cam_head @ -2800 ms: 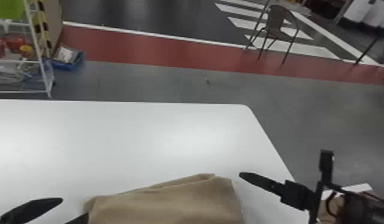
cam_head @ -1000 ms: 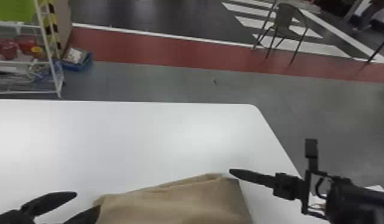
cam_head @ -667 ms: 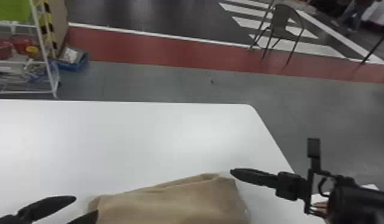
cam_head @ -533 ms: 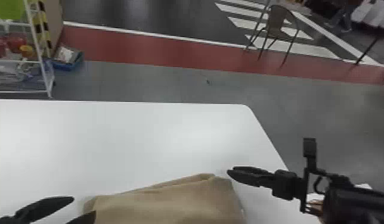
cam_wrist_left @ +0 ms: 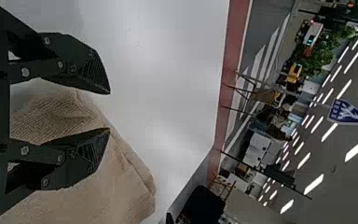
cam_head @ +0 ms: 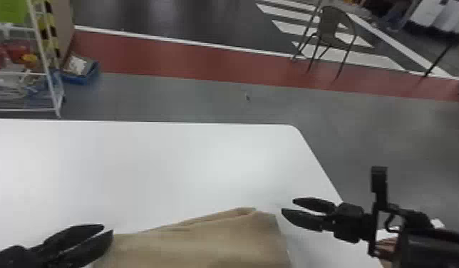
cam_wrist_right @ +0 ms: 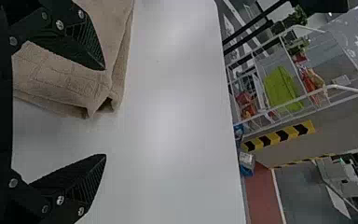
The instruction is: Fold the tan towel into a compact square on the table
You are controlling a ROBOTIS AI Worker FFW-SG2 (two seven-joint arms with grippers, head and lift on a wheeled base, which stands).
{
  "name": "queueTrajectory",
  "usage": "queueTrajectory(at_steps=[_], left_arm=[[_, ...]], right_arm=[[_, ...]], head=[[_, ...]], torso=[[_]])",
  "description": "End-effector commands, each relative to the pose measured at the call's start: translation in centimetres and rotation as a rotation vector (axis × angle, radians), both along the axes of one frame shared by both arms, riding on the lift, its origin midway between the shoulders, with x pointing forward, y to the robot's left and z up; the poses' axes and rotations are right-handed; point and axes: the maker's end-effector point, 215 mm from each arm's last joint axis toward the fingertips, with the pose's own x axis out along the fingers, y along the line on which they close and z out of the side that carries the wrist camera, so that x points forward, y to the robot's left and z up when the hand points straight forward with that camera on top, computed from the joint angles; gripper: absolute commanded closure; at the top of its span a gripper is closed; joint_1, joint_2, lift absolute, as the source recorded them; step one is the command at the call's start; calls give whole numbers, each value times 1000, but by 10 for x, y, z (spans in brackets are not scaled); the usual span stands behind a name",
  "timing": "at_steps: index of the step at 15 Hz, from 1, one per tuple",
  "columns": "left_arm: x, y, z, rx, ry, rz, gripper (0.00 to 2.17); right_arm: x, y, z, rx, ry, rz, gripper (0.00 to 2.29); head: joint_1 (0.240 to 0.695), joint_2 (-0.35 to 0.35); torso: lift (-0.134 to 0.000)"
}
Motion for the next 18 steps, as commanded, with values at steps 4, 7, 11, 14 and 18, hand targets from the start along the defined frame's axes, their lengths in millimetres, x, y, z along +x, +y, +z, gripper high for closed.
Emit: queueTrajectory(at_steps=[4,7,11,14,18], left_arm=[[-9,3,-5,10,9,-15,937],[-11,0,-5,3,14,-24,680],[-10,1,-12,19,27,-23,691],[-9,0,-14,26,27,-29,697],[-15,2,-19,36,44,-31,907]], right_arm=[[1,-6,8,-3,-25,0,252],[2,-5,8,-3,-26,1,252],[1,-6,7,0,-26,-1,252],[1,-8,9,3,-32,-6,252],[1,-6,13,11,-40,-4,252]], head=[[695,-350],[695,-350],[695,-350],[695,-350],[695,-350]], torso=[[-123],[-123],[-123],[-123],[-123]])
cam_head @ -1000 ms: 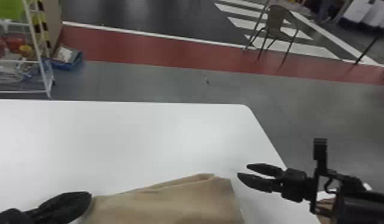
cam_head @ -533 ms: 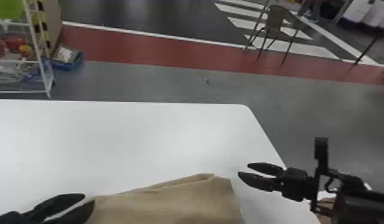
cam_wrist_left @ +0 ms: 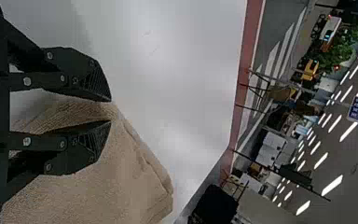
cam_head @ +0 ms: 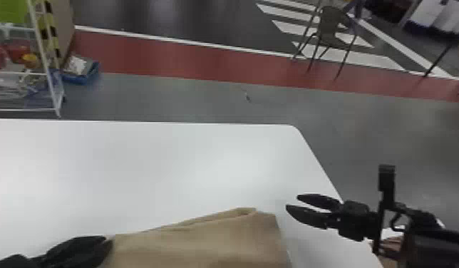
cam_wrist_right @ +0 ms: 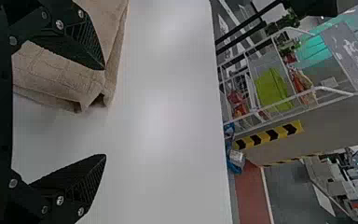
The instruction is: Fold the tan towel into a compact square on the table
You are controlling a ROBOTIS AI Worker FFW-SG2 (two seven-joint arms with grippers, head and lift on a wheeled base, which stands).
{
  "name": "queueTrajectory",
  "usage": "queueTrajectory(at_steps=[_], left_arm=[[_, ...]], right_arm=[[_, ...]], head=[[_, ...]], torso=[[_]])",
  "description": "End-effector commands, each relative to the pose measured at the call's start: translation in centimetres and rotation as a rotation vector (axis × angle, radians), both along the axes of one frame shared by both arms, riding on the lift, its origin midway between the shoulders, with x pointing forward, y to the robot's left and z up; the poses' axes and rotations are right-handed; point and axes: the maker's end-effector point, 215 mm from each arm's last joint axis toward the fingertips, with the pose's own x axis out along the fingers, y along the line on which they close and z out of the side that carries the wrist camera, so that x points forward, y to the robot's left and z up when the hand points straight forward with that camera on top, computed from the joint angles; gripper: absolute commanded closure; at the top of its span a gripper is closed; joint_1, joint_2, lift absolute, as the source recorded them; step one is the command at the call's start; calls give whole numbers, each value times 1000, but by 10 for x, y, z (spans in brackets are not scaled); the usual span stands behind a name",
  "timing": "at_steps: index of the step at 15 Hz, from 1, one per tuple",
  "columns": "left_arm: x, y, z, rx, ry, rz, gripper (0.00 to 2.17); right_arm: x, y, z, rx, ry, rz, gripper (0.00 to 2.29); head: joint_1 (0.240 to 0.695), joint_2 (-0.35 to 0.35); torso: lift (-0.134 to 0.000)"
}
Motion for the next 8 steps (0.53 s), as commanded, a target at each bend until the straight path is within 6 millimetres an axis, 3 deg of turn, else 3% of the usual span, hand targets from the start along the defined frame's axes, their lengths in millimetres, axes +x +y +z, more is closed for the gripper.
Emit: queueTrajectory(at_steps=[1,3,8], left_arm=[[-3,3,-2,6,9,1,1008],[-4,4,-3,6,10,2,1440],[-4,-1,0,1,5,-1,1480]], right_arm=[[-1,2,4,5,-7,7,252],[-5,8,6,15,-7,14,252],[-20,15,-6,-58,-10,60,242]], head=[[695,-350],[695,-350],[695,-350]], torso=[[-123],[-123],[-123]])
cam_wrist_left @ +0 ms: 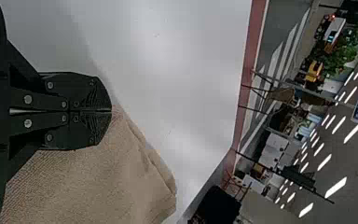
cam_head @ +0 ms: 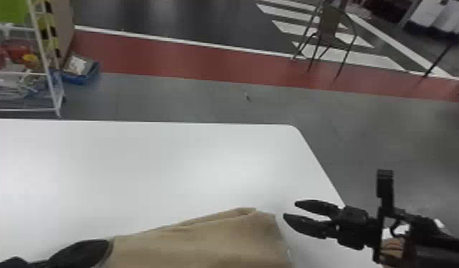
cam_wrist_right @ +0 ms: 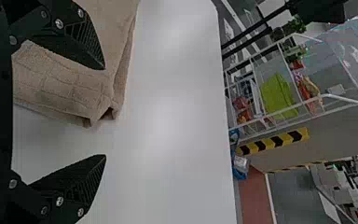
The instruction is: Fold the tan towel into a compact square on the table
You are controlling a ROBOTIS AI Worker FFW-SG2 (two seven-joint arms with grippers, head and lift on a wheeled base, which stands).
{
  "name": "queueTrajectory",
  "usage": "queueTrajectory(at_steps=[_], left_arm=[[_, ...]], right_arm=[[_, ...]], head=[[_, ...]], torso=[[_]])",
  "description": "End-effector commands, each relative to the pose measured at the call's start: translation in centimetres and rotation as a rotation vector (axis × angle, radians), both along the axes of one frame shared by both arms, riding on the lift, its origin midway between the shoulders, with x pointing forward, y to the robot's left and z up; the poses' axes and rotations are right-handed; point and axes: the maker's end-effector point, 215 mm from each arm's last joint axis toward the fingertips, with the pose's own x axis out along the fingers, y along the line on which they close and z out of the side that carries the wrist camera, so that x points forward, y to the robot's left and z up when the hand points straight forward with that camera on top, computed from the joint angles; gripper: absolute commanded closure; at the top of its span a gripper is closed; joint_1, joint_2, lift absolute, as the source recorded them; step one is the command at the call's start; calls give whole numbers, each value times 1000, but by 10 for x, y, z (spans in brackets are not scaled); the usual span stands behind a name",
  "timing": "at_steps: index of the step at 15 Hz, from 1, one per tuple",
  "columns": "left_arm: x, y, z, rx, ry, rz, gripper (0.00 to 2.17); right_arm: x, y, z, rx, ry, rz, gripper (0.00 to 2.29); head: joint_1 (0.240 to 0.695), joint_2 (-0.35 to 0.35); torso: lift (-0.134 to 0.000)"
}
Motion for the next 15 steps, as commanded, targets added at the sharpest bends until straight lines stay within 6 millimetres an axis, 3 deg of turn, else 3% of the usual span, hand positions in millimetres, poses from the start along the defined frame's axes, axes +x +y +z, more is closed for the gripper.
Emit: queueTrajectory(at_steps=[1,6,12,14,15], left_arm=[[1,-2,1,-4,-2,-1,1480],[-3,-10,1,-9,-2,-18,1480],[-7,-9,7,-12,-14,-22,1480],[-8,-10,9,-12,-18,-26,1480],[-10,-10,8,-11,-12,-31,1480]], right_arm=[[-5,3,-5,-40,-14,30,242],[-5,30,-31,-53,11,95,383],[11,34,-47,-65,-5,77,383],[9,41,-49,-52,8,90,653],[6,44,-50,-34,29,95,1038]], head=[[695,-350],[695,-350],[695,-339],[695,-335],[695,-333]], torso=[[-123],[-123],[-123],[-123],[-123]])
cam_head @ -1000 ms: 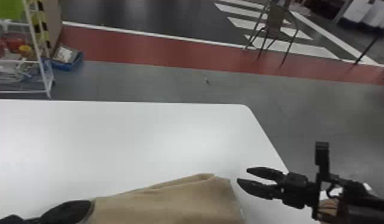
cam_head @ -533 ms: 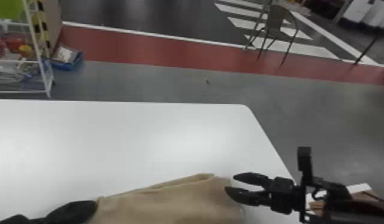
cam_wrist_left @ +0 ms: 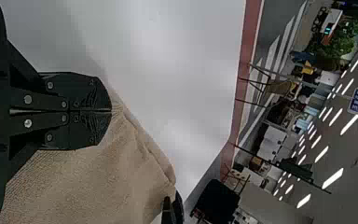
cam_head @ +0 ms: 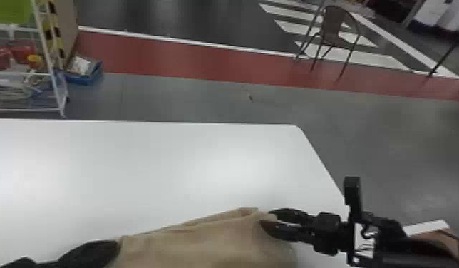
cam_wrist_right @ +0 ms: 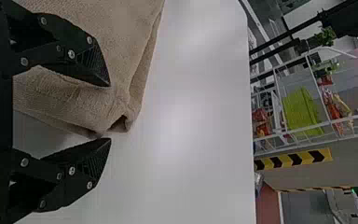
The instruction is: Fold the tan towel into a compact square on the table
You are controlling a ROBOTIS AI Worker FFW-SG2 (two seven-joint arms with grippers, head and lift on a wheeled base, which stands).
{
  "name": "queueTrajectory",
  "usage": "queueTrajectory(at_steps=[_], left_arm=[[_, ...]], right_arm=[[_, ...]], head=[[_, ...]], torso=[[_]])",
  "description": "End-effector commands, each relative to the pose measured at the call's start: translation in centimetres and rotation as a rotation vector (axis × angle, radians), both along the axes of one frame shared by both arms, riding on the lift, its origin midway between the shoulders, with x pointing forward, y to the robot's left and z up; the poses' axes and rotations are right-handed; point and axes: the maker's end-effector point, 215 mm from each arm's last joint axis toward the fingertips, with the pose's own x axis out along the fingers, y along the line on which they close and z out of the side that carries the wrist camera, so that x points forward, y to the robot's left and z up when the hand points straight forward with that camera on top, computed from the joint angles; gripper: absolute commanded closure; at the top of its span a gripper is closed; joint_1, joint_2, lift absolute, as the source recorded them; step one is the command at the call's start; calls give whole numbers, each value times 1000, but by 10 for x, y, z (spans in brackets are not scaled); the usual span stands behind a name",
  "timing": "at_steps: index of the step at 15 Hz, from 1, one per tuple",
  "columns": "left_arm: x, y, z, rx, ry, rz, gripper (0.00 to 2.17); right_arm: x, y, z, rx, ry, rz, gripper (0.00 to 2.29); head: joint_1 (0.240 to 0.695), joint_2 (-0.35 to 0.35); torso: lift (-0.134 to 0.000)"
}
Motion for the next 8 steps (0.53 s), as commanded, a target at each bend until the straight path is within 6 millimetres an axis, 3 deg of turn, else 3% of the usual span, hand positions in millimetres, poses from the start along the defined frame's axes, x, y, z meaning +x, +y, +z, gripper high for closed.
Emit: queueTrajectory(at_steps=[1,2,5,8], left_arm=[[-2,0,0,3,4,-6,1480],[-2,0,-1,5,4,-4,1480],[-3,0,2,6,-1,-4,1480],[-4,-1,3,6,-2,-7,1480]], right_arm=[[-4,6,-1,31,33,8,1420],[-5,8,4,39,38,11,1639],[-11,3,20,27,26,-3,1656],[-12,-26,31,8,15,-66,1568]], head=[[695,-326],[695,-324],[695,-318],[695,-333]], torso=[[-123],[-123],[-123],[-123]])
